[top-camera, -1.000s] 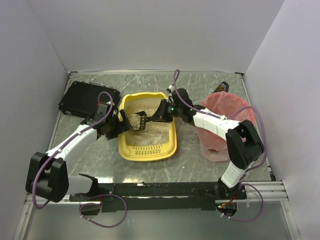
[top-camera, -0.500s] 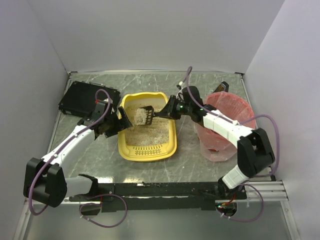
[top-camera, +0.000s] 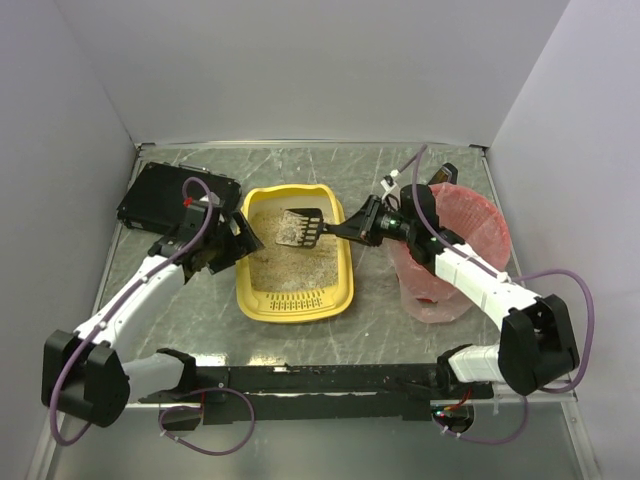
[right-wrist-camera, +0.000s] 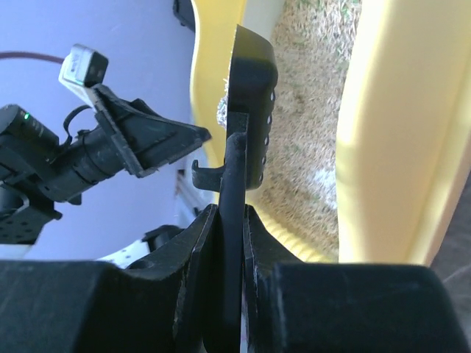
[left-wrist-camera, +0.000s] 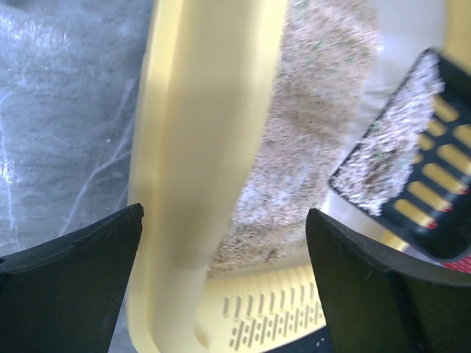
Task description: Clean the litter box
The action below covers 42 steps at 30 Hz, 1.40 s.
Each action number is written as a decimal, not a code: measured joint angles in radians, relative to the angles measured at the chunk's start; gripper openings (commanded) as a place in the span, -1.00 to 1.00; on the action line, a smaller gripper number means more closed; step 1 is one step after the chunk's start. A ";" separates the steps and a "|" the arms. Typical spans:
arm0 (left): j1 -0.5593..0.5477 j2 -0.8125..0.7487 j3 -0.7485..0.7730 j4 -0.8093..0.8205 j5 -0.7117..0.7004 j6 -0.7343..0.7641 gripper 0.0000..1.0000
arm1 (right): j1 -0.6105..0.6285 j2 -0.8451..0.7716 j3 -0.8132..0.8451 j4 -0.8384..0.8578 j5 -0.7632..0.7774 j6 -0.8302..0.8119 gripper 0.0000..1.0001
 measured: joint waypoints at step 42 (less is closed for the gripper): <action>0.013 -0.121 -0.007 0.006 -0.014 -0.032 0.94 | -0.119 -0.108 0.025 -0.014 -0.191 0.152 -1.00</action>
